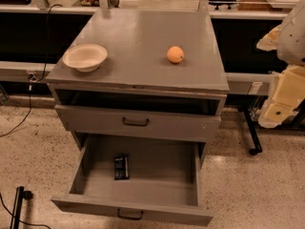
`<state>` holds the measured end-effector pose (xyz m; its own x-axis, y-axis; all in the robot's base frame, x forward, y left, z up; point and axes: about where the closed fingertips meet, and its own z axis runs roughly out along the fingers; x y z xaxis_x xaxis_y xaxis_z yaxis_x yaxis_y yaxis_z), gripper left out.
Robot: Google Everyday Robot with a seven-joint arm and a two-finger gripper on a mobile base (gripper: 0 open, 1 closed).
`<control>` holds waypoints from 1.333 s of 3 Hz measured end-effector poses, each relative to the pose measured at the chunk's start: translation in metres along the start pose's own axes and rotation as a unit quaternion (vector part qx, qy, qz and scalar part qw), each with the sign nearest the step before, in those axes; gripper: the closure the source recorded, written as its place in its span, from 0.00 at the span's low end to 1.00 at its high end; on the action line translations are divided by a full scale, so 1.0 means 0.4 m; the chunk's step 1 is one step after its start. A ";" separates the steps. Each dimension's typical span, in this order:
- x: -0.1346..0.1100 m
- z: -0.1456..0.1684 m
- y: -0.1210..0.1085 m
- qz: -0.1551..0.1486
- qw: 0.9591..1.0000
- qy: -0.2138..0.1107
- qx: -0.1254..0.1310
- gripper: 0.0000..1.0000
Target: Pick rxbar blueberry from middle drawer and place on counter
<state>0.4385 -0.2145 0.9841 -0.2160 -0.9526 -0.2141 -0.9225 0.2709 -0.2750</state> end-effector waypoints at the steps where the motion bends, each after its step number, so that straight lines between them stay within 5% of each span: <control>1: 0.000 0.000 0.000 0.000 1.000 0.000 0.000 0.00; 2: -0.020 0.012 0.003 -0.019 1.000 -0.011 -0.017 0.00; 3: -0.112 0.137 0.015 -0.052 0.995 -0.044 -0.072 0.00; 4: -0.139 0.242 0.039 -0.026 0.997 -0.037 -0.067 0.00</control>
Offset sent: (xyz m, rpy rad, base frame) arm 0.0042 0.0172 -0.0126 0.0364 0.0712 0.1148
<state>0.4671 -0.1439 0.9012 -0.1473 -0.9508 -0.2727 -0.9671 0.1962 -0.1618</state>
